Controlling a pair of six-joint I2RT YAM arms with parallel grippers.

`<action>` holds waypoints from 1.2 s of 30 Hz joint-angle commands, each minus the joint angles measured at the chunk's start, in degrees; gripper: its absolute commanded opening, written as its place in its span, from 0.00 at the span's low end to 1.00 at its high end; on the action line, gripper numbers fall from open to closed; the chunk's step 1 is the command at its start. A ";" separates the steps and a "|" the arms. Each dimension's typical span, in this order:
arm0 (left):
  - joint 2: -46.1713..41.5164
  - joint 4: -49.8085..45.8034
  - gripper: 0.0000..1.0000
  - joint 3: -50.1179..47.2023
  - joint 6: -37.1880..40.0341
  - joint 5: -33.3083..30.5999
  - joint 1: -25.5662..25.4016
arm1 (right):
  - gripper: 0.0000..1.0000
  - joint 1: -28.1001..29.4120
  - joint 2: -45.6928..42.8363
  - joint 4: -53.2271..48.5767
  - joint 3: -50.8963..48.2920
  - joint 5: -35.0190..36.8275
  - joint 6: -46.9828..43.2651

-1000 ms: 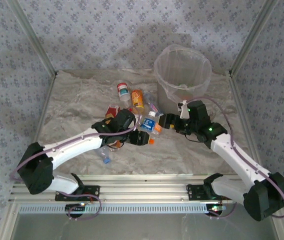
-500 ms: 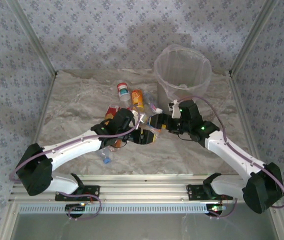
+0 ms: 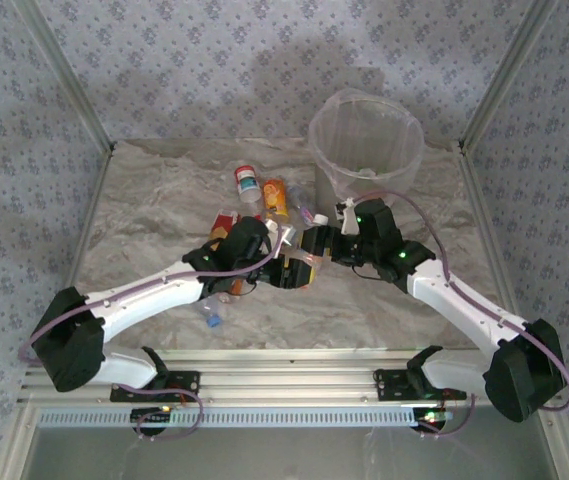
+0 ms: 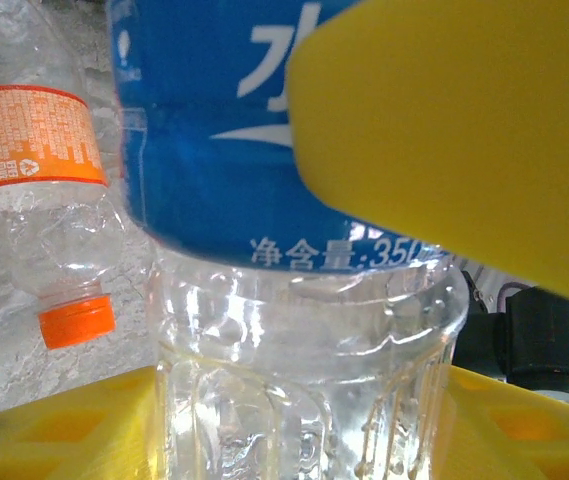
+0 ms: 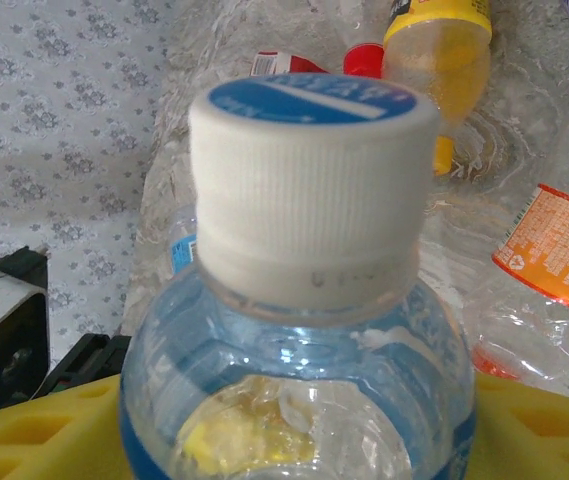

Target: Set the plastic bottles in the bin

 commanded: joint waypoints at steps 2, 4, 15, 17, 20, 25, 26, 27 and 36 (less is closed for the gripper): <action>-2.24 3.35 0.61 -0.88 -0.26 1.37 -0.97 | 0.68 -0.18 -1.49 1.86 0.38 -0.03 0.44; -2.46 3.48 0.61 -0.88 -0.38 0.95 -1.00 | 0.66 -0.42 -1.87 1.73 0.31 -0.03 0.38; -5.53 0.71 1.00 4.95 2.64 0.09 -1.00 | 0.63 -3.54 -3.68 -0.90 4.88 -1.36 -1.49; -7.46 0.64 1.00 5.27 4.66 0.26 -1.08 | 0.63 -4.03 -4.29 -2.62 6.87 -0.57 -4.42; -10.35 -0.80 1.00 5.32 7.73 -1.84 -1.19 | 0.63 -5.00 -4.49 -5.80 11.12 0.45 -7.72; -12.72 -5.40 1.00 7.15 12.04 -3.28 -1.20 | 0.62 -6.89 -4.55 -14.77 23.12 4.68 -16.04; -13.10 -5.93 1.00 7.41 13.06 -3.67 -1.18 | 0.62 -7.34 -4.32 -16.67 25.19 5.61 -16.70; -13.43 -6.11 1.00 7.57 13.79 -4.05 -1.19 | 0.62 -7.96 -4.07 -18.09 26.95 6.80 -17.51; -14.67 -7.61 1.00 8.70 17.75 -6.89 -1.18 | 0.62 -15.81 1.41 -21.86 39.48 14.38 -22.79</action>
